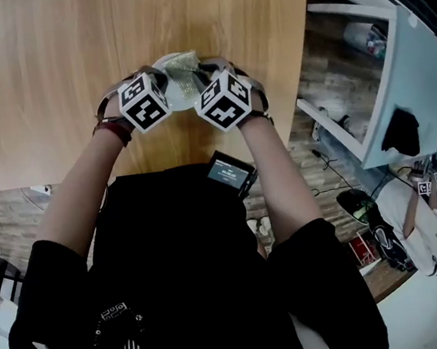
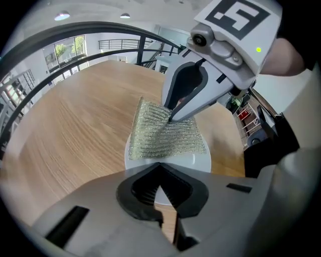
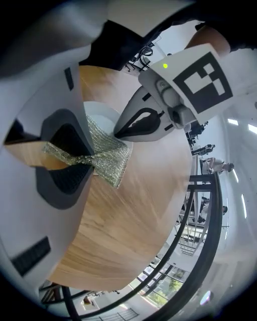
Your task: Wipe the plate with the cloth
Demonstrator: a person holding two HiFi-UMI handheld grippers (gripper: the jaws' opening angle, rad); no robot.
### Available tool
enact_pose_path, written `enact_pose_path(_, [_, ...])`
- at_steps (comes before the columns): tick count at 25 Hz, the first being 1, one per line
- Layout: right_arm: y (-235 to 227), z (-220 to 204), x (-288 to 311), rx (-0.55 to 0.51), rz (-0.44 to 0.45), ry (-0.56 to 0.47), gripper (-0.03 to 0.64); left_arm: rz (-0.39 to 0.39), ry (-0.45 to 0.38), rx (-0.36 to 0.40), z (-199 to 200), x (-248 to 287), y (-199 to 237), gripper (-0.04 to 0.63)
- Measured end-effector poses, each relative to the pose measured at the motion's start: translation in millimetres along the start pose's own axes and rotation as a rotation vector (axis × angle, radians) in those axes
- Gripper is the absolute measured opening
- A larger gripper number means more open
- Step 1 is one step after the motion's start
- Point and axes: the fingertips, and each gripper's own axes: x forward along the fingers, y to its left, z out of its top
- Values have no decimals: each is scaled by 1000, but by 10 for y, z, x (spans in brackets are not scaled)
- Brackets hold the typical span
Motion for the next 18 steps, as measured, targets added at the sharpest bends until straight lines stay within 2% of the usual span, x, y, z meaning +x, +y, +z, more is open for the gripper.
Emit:
enact_pose_path(8, [-14,119,134,-139,-69,56,49,2,-7,-9,-3,-17,11,-2])
enact_pose_path(14, [-29,110,165,-102,-80,54,49,2,-7,-9,-9,1,33,-2])
enact_pose_path(18, [-97,99,152,-6,5,17,49,5,-6,-14,17,20,41,-2])
